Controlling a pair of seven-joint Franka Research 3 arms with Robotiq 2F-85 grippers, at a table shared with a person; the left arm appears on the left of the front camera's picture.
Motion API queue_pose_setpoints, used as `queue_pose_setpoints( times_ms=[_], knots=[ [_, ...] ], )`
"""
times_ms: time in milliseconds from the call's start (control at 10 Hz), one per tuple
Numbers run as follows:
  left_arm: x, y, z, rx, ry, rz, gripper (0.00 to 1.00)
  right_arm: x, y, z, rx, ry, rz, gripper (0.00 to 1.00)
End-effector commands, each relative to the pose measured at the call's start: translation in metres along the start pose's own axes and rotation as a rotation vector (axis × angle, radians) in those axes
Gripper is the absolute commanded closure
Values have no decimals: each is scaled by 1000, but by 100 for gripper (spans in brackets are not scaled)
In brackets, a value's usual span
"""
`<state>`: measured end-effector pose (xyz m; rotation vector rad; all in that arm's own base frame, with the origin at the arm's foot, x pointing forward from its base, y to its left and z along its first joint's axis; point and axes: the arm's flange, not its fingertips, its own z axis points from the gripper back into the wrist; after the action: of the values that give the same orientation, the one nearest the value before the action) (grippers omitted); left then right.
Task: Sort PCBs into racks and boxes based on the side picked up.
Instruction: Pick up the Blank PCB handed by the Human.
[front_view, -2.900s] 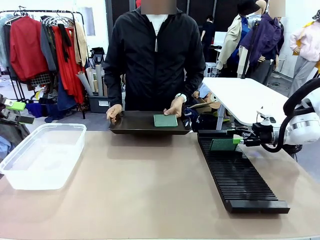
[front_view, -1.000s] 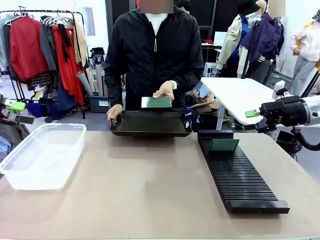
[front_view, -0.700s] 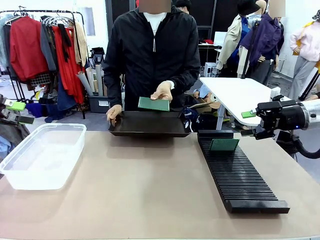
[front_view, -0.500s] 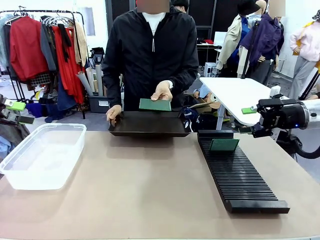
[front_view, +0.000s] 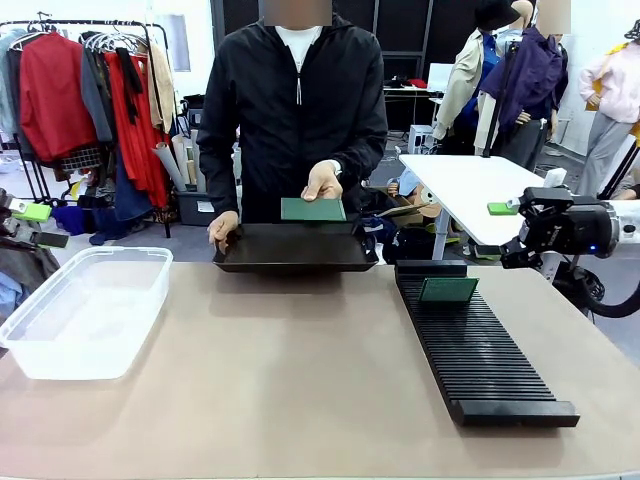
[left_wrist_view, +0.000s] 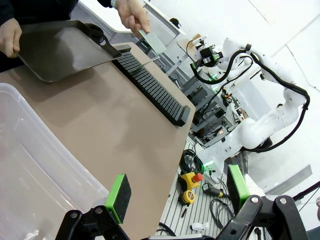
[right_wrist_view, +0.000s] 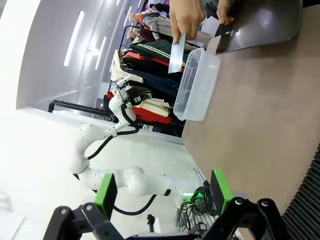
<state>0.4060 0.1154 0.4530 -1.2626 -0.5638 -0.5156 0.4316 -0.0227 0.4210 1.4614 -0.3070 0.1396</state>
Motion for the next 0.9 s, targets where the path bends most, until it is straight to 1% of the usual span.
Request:
queue_pose_setpoints(
  times_ms=[0, 800],
  knots=[
    [1, -1, 1, -2, -2, -4, 0, 0, 2, 0, -9, 2, 5, 0],
    [1, -1, 1, -2, -2, -4, 0, 0, 2, 0, -9, 2, 5, 0]
  ],
)
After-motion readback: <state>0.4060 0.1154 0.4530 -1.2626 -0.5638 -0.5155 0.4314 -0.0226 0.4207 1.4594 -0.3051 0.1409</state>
